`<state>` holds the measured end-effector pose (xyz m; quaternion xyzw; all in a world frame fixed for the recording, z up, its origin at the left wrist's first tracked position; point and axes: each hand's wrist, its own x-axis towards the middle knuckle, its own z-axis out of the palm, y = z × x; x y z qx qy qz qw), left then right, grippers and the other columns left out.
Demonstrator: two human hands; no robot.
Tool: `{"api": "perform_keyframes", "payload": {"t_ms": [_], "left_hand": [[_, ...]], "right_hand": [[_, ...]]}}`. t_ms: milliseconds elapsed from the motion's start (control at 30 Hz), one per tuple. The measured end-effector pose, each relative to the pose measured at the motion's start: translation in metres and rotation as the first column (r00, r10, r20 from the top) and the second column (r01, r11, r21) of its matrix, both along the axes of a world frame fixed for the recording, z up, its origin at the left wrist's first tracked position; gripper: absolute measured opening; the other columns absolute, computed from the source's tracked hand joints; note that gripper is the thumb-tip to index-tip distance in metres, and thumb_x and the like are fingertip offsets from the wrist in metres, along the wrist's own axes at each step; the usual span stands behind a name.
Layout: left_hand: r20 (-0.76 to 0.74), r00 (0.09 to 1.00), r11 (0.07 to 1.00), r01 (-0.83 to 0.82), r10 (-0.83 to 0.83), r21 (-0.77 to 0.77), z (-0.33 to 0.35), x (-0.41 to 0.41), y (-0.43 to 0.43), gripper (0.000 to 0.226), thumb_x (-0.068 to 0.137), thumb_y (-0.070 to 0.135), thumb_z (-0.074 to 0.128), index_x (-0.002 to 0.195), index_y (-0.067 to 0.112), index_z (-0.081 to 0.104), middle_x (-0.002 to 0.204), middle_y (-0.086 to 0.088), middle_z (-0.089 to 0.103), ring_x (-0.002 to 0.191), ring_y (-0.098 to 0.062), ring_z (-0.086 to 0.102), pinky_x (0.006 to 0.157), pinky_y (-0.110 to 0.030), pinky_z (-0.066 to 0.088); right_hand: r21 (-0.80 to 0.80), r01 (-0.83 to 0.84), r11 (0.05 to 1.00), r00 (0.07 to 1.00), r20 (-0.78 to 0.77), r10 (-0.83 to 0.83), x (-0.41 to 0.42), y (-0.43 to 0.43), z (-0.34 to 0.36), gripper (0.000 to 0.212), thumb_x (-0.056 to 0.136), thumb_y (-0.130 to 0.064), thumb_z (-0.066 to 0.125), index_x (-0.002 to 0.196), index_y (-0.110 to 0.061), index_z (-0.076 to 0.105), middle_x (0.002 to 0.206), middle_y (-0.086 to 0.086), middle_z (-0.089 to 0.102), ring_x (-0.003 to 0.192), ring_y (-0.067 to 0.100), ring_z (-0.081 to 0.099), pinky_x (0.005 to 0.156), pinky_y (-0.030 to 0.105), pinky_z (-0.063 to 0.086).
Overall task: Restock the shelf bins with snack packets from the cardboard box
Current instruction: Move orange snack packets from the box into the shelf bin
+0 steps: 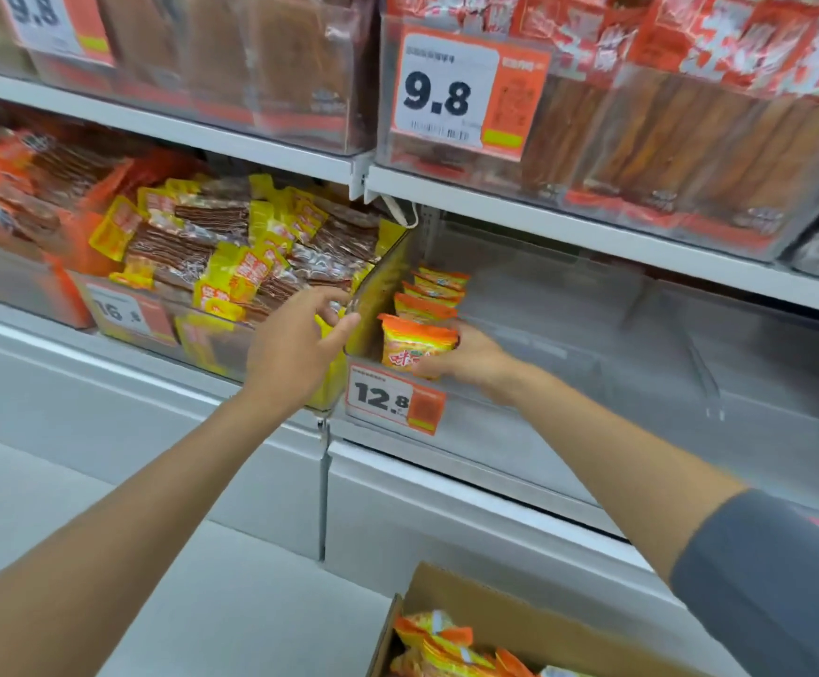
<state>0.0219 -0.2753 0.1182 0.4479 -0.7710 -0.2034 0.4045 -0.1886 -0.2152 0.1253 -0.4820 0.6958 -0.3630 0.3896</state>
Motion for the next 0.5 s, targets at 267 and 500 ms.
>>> {"api": "perform_keyframes", "payload": {"t_ms": [267,500], "left_hand": [[0.061,0.998,0.998,-0.019,0.023,-0.066,-0.0067,-0.0029,0.0010,0.030,0.093,0.044,0.057,0.118,0.027,0.060,0.083,0.013,0.055,0.062,-0.003,0.048,0.053,-0.029,0.031],[0.060,0.998,0.998,-0.032,0.035,-0.054,-0.0039,-0.0040,0.0054,0.033,0.093,0.043,0.057,0.121,0.026,0.060,0.078,0.014,0.053,0.062,-0.004,0.049,0.052,-0.028,0.031]], "right_hand": [[0.027,0.049,0.998,0.994,0.099,-0.052,0.0024,0.0006,0.0005,0.070,0.075,-0.019,0.083,0.131,-0.020,0.041,0.106,-0.004,0.054,0.092,0.011,0.061,0.064,0.025,0.055],[-0.086,0.125,0.988,0.992,0.039,-0.122,0.0074,-0.0067,-0.0004,0.035,0.088,-0.010,0.070,0.119,-0.016,0.056,0.120,0.009,0.059,0.099,0.026,0.066,0.077,0.044,0.060]]}}
